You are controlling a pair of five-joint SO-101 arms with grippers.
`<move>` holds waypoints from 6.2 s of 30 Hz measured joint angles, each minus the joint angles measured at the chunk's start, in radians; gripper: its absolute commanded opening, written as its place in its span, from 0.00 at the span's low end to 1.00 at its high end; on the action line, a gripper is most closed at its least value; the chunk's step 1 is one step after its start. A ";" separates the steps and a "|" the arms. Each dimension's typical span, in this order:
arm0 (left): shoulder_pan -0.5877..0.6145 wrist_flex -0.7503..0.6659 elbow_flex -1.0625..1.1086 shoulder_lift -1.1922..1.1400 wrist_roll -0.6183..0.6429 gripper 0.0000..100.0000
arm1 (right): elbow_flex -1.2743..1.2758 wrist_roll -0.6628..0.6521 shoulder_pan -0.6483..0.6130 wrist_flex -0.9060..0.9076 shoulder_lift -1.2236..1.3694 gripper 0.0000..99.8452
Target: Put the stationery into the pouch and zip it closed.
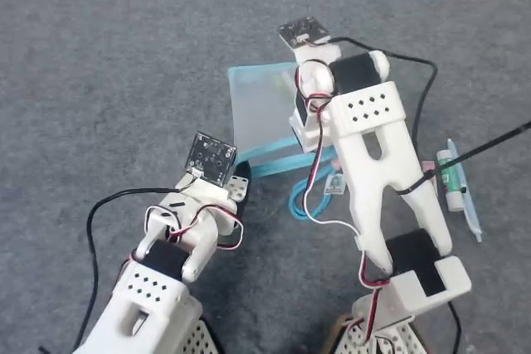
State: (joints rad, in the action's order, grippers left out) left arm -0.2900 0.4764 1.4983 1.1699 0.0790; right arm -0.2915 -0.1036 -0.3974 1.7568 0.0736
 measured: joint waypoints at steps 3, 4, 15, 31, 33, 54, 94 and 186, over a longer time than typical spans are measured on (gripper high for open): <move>0.000 0.000 0.000 0.000 0.000 0.01 | -0.002 0.000 0.000 0.000 -0.018 0.22; 0.000 -0.002 0.000 0.000 0.000 0.01 | -0.002 -0.011 0.000 0.000 -0.031 0.22; 0.069 -0.003 0.002 0.000 -0.008 0.01 | 0.313 -0.133 0.140 -0.044 -0.264 0.22; 0.092 -0.003 0.002 0.000 -0.008 0.01 | 0.681 -0.376 0.624 -0.304 -0.408 0.22; 0.094 -0.003 0.002 0.000 -0.008 0.01 | 0.681 -0.397 0.649 -0.307 -0.408 0.21; 0.095 -0.003 0.002 0.000 -0.008 0.01 | 0.681 -0.428 0.680 -0.345 -0.408 0.04; 0.095 -0.003 0.026 0.000 -0.008 0.01 | 0.789 -0.930 1.062 -0.704 0.025 0.15; 0.031 -0.040 0.043 0.000 0.000 0.01 | -0.020 0.166 -0.052 0.000 0.015 0.04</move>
State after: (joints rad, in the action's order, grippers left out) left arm -0.2593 0.4365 1.5413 1.1699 0.0790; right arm -0.3115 0.0621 -0.4496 1.7568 0.0890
